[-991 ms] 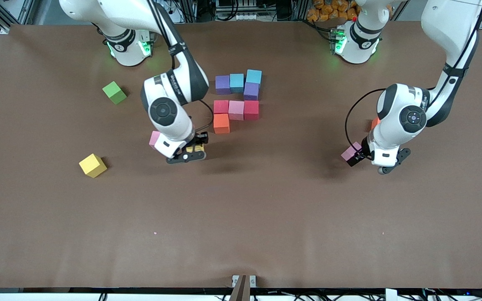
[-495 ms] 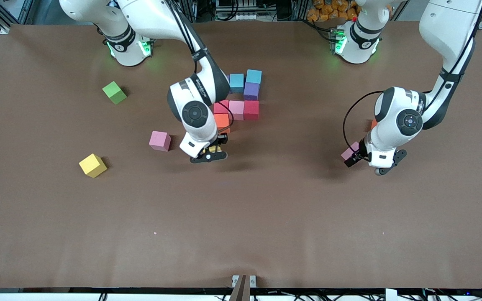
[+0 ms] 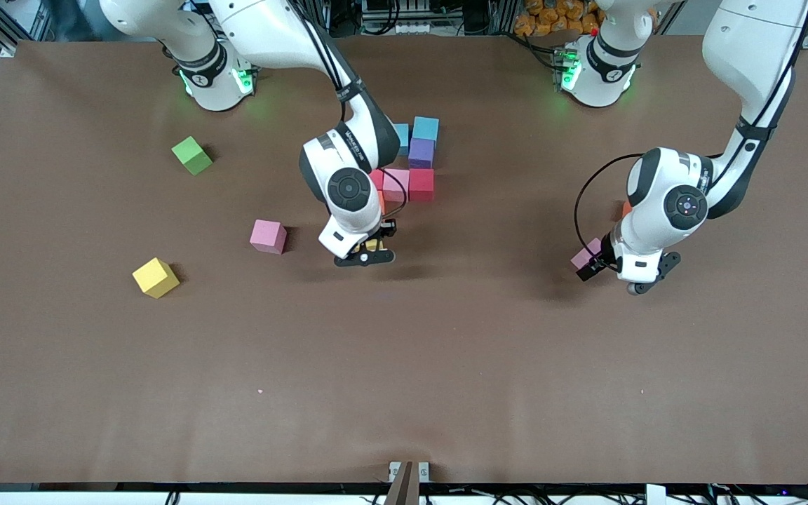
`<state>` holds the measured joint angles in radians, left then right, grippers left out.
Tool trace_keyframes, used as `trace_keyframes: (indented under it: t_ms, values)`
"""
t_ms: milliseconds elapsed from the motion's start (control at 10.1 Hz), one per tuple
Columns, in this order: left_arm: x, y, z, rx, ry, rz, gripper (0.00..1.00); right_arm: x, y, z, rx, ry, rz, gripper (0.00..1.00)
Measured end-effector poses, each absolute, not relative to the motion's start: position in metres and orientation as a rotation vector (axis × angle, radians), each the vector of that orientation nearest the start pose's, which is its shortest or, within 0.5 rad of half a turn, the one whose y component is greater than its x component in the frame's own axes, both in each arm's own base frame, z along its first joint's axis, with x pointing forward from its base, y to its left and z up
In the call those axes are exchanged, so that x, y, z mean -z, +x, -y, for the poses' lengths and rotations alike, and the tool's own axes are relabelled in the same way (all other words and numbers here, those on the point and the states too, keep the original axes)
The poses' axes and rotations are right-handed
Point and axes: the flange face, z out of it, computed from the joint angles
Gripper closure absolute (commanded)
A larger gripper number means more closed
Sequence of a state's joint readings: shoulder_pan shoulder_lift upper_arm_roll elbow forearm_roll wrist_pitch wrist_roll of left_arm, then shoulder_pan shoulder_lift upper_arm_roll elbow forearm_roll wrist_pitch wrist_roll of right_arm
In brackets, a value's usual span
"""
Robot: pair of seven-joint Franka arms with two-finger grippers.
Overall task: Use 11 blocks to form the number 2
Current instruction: 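Grasp the pink cube with the left gripper while the right gripper carries yellow, then place the yellow cube with the right gripper while the left gripper carries pink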
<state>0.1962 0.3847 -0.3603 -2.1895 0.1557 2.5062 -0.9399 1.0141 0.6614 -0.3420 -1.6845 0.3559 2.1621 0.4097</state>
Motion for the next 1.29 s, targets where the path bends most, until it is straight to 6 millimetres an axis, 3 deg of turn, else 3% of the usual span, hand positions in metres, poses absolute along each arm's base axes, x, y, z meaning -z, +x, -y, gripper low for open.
trace_keyframes:
  t_ms: [495,1288]
  values:
    - [-0.241,0.560,0.090,-0.149,-2.931,1.029,0.00,-0.206,0.480,-0.450,-0.228,-3.149,0.168,0.91]
    - [-0.205,0.556,0.091,-0.211,-2.937,1.035,0.00,-0.202,0.473,-0.453,-0.227,-3.155,0.149,0.90]
